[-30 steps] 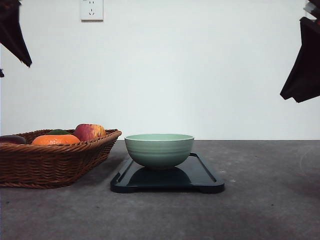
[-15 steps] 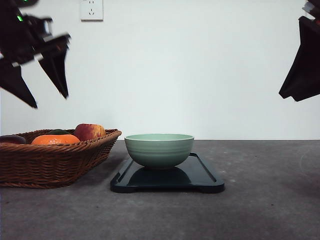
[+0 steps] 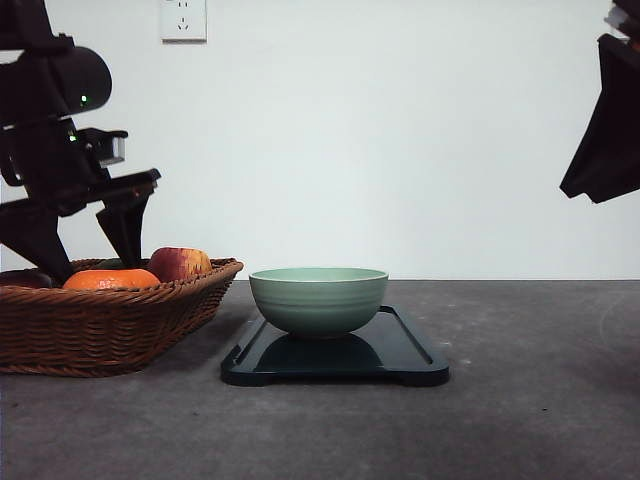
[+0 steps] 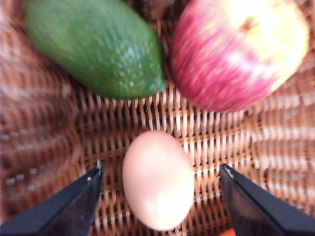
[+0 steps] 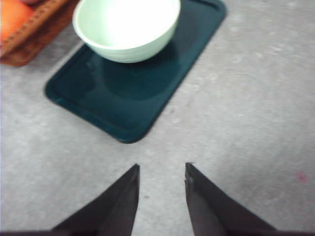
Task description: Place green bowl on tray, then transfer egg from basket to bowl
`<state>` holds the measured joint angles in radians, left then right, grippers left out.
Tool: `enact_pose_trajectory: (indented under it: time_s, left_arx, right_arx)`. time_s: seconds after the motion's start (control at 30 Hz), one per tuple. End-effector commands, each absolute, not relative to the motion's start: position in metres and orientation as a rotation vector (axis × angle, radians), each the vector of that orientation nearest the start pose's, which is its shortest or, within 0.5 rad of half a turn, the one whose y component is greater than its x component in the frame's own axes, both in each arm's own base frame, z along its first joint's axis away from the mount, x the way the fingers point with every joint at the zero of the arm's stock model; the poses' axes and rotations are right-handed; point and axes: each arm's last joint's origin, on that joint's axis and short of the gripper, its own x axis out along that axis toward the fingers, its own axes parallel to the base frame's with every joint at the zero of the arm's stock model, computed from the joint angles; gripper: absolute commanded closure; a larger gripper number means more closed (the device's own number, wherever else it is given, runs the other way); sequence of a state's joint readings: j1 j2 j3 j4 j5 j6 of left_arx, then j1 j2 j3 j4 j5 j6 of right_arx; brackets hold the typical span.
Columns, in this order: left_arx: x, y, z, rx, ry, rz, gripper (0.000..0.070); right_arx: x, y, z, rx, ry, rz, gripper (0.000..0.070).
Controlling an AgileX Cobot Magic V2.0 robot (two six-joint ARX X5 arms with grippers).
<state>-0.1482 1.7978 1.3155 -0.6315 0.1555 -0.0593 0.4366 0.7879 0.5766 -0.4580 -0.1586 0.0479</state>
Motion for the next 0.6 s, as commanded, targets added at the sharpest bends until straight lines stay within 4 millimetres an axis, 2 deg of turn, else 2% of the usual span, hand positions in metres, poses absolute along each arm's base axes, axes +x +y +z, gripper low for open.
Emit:
enact_pose_trajectory:
  time_s: [0.0, 0.33, 0.47, 0.57]
  left_arx:
    - [0.369, -0.061, 0.209, -0.04, 1.128, -0.247, 0.0225]
    - [0.372, -0.062, 0.198, -0.04, 1.162, -0.245, 0.0245]
    - [0.372, -0.062, 0.198, -0.04, 1.163, -0.245, 0.0394]
    - [0.372, -0.062, 0.198, -0.041, 1.164, -0.245, 0.0409]
  right_arx:
    - [0.146, 0.074, 0.239, -0.063, 0.674, 0.56, 0.052]
    - [0.146, 0.074, 0.239, -0.063, 0.674, 0.56, 0.052]
    - [0.146, 0.074, 0.239, -0.062, 0.674, 0.56, 0.052]
    - [0.146, 0.074, 0.239, -0.062, 0.674, 0.56, 0.052]
